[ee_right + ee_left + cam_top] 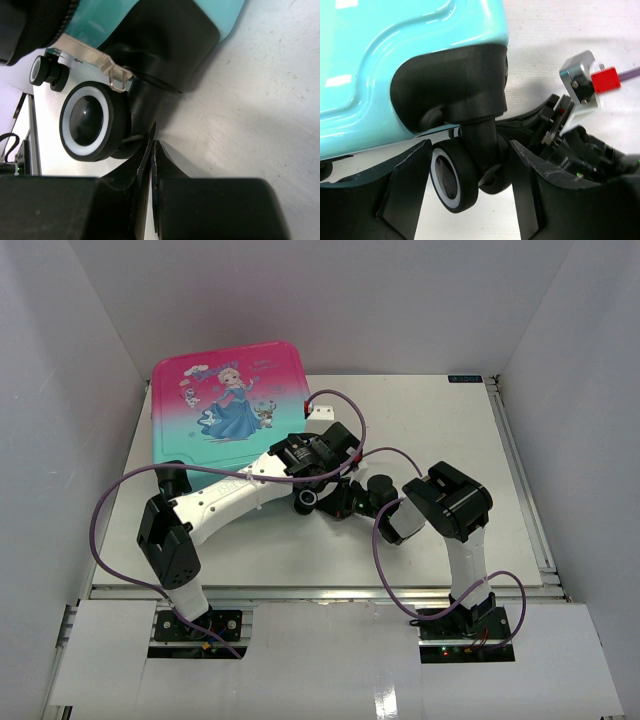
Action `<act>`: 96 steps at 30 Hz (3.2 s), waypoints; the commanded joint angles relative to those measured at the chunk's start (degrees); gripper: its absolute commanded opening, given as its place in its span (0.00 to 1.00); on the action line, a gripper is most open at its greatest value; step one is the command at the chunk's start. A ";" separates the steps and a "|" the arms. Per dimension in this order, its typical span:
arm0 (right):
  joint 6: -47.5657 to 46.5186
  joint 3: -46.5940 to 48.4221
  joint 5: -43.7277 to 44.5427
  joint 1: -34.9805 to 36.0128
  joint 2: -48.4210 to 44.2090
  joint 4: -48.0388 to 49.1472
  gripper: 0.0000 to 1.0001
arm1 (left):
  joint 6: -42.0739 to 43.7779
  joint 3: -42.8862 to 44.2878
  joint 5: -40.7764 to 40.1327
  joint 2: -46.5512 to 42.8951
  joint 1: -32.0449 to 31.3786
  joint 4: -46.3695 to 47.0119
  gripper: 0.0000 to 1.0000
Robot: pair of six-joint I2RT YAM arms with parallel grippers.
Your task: Pack the luggage
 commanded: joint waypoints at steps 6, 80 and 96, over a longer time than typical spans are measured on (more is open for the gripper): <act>-0.17 -2.64 -3.48 -0.01 -0.93 1.08 0.08 | -3.00 0.49 -0.58 5.80 0.07 -3.82 0.54; -25.50 3.48 9.11 3.59 -5.93 14.05 0.08 | 6.80 -4.88 -4.86 -15.51 0.07 15.23 0.00; -25.38 1.01 6.12 3.60 -8.12 21.26 0.54 | 7.42 -5.15 -4.97 -16.23 0.07 15.76 0.00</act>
